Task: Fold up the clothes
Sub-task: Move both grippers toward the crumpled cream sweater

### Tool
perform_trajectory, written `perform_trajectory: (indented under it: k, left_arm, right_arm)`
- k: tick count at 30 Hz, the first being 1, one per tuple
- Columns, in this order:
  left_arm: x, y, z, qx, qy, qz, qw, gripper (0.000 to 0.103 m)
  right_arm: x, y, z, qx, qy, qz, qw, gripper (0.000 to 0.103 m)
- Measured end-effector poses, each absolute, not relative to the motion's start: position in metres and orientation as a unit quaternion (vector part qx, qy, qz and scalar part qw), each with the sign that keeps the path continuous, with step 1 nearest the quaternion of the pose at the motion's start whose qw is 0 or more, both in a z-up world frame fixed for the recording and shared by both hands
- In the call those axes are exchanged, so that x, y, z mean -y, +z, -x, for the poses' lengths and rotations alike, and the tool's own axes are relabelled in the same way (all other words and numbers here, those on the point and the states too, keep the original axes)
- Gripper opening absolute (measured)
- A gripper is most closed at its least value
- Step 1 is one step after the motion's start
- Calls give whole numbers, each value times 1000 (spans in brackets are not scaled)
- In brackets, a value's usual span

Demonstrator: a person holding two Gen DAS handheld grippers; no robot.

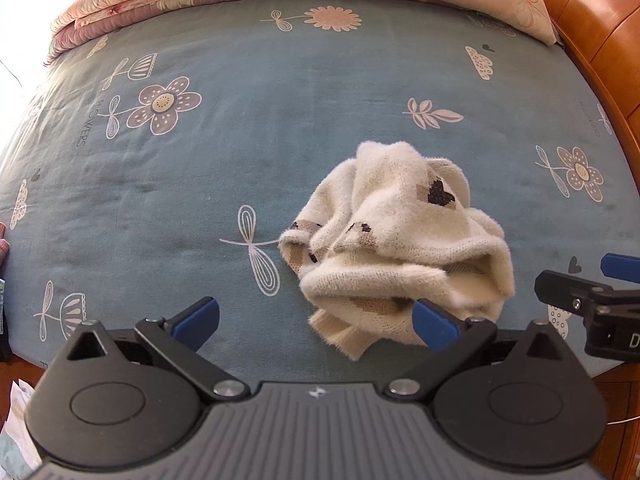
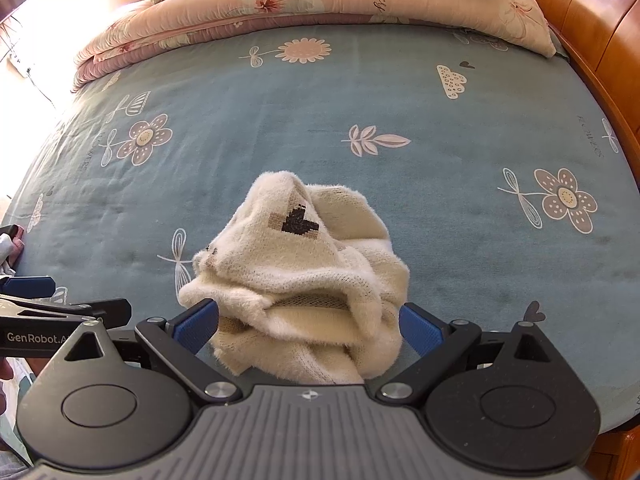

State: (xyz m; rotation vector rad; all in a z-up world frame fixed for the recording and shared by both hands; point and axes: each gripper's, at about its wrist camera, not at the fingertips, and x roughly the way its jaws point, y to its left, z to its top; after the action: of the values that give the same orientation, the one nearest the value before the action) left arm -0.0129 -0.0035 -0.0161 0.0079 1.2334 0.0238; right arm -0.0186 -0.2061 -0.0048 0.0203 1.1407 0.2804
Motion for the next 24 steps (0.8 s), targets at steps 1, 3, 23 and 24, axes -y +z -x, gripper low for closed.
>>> perform_trajectory:
  k: [1, 3, 23, 24]
  left_arm:
    - [3, -16, 13, -577, 7, -3, 817, 101]
    - [1, -16, 13, -573, -2, -2, 819, 101]
    - [-8, -15, 17, -535, -65, -38, 841, 100]
    - [-9, -15, 18, -532, -67, -38, 843, 100]
  right_arm:
    - [205, -3, 19, -537, 133, -9, 833, 99]
    - [203, 0, 21, -534, 134, -4, 835, 99]
    - [190, -2, 31, -549, 115, 18, 827, 93]
    - [189, -2, 30, -550, 116, 20, 827, 93]
